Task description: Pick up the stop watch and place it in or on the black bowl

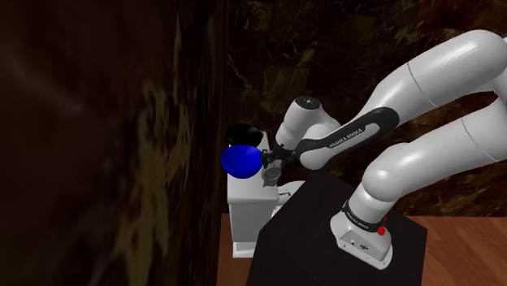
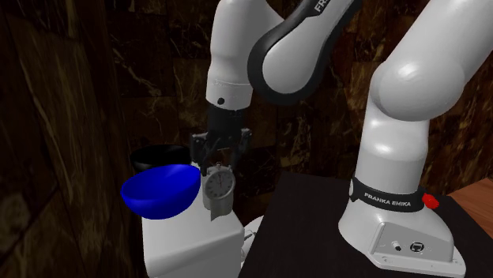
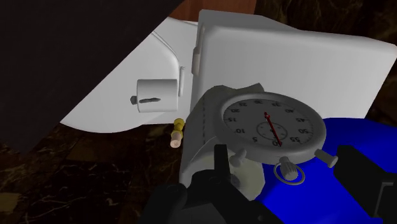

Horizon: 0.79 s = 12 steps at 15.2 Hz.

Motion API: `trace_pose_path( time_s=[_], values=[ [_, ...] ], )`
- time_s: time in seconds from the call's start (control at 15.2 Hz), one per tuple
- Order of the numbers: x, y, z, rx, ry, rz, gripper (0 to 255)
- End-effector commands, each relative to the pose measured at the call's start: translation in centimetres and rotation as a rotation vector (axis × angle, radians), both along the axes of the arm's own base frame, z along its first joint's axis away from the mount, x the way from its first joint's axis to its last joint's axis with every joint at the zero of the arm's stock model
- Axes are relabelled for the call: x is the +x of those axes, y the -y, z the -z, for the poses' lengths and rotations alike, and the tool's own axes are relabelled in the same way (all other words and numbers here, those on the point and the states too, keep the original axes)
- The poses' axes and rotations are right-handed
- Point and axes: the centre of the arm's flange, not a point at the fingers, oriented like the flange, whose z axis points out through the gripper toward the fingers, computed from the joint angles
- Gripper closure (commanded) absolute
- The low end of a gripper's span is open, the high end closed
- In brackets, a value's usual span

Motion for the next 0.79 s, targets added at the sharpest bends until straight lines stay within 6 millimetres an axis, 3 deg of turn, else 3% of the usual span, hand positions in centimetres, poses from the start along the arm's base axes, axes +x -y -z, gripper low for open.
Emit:
trace_pose_path(
  time_s=[0.0, 0.73],
  values=[
    [-0.1, 0.0, -1.0, 0.001, -0.001, 0.0, 255],
    [-0.1, 0.0, -6.8, 0.001, -0.001, 0.0, 255]
  ],
)
